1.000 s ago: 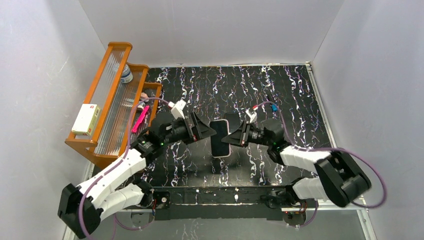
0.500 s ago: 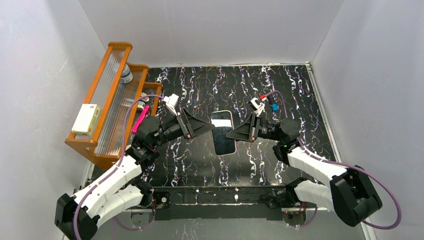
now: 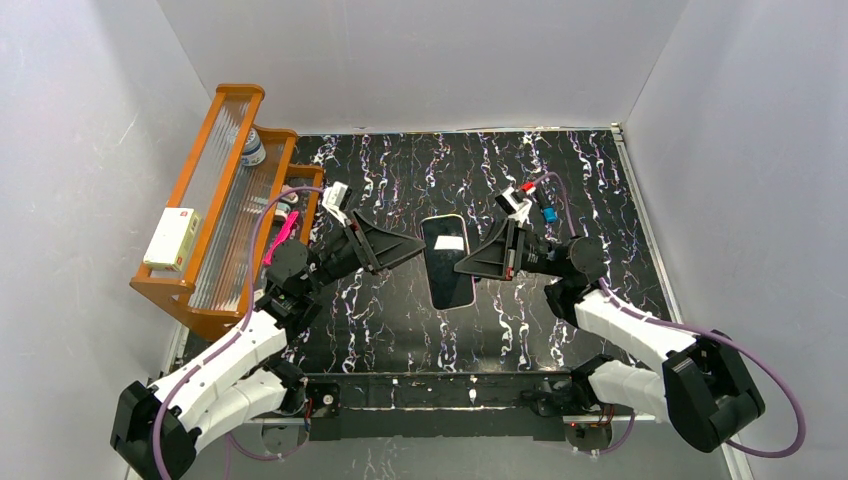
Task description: Put the phone into the phone case
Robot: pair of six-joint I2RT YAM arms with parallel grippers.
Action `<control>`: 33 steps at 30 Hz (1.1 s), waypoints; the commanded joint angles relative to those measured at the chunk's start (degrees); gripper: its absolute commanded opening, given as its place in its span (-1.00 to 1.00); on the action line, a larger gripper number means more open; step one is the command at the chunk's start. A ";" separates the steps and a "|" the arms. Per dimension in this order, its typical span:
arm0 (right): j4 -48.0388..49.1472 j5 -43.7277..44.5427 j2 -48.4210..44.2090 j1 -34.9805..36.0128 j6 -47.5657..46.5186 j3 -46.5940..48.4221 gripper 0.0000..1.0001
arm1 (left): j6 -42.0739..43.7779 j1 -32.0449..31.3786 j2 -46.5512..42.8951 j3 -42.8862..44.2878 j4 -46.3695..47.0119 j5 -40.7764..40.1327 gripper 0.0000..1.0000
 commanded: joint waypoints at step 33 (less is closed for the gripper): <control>-5.94 12.60 3.99 6.15 -5.65 2.86 -0.76 | 6.81 0.22 0.15 2.94 -18.69 -4.38 0.12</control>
